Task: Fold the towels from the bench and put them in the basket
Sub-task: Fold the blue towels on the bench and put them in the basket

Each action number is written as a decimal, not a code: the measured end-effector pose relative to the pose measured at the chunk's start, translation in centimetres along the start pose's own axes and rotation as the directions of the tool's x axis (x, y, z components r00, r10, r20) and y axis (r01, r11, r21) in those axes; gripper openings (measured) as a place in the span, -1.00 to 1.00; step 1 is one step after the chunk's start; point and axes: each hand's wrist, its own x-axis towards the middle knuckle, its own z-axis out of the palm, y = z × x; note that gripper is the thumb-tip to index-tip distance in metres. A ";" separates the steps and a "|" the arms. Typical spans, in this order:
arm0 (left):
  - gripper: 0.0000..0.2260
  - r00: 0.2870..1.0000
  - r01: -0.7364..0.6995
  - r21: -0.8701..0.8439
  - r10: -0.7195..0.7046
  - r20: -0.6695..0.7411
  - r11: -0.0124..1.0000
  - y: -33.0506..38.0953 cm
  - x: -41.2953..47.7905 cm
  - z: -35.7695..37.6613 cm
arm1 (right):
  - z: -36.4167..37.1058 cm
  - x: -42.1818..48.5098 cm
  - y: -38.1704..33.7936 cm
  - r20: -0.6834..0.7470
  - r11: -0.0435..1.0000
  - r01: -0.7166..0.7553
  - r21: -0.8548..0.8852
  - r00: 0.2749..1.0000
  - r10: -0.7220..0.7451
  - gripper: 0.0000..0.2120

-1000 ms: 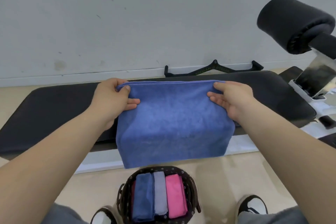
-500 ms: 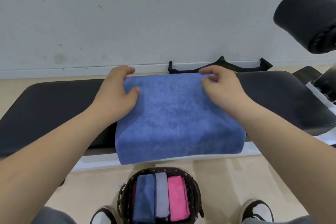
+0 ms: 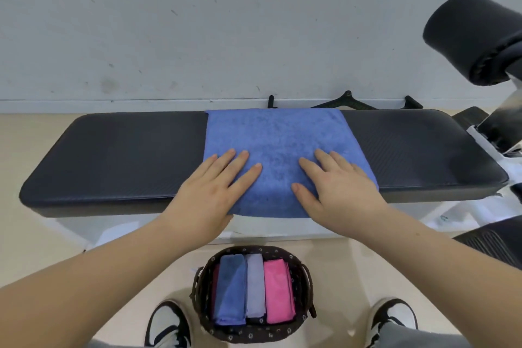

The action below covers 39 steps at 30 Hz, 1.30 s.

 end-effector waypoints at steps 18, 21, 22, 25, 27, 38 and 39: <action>-0.73 0.950 0.098 -0.149 -0.137 -0.280 0.984 0.5 -0.1 -4.5 | 0.0 0.8 0.2 0.031 0.997 0.041 -0.070 0.999 -0.039 -0.20; -0.57 0.901 0.428 -0.263 -0.387 0.195 0.864 0.1 -1.6 -6.2 | -0.2 0.7 0.1 0.022 0.998 0.033 -0.056 0.999 -0.032 -0.18; -0.56 0.851 0.473 -0.231 -0.372 0.371 0.850 -0.1 -2.2 -6.1 | -0.2 0.7 0.0 0.018 0.998 0.029 -0.056 0.999 -0.028 -0.18; -0.75 0.725 0.569 -0.357 -0.247 0.643 0.741 -1.1 -4.0 -5.3 | -0.1 0.6 -0.5 -0.006 0.998 0.034 -0.050 0.999 -0.034 -0.20; -0.82 0.729 0.658 -0.590 -0.201 0.654 0.467 -1.5 -4.9 -4.7 | 0.0 0.5 -0.9 -0.038 0.996 0.081 -0.035 0.996 -0.082 -0.27; -0.88 0.803 0.476 -0.873 -0.352 0.481 -0.106 0.6 -7.2 -4.9 | 2.7 -0.8 -3.3 -0.114 0.897 0.440 -0.052 0.889 -0.443 -0.24; -0.88 0.812 0.433 -0.886 -0.356 0.463 -0.164 0.6 -7.1 -5.7 | 2.8 -0.9 -3.5 -0.104 0.900 0.431 -0.064 0.894 -0.436 -0.21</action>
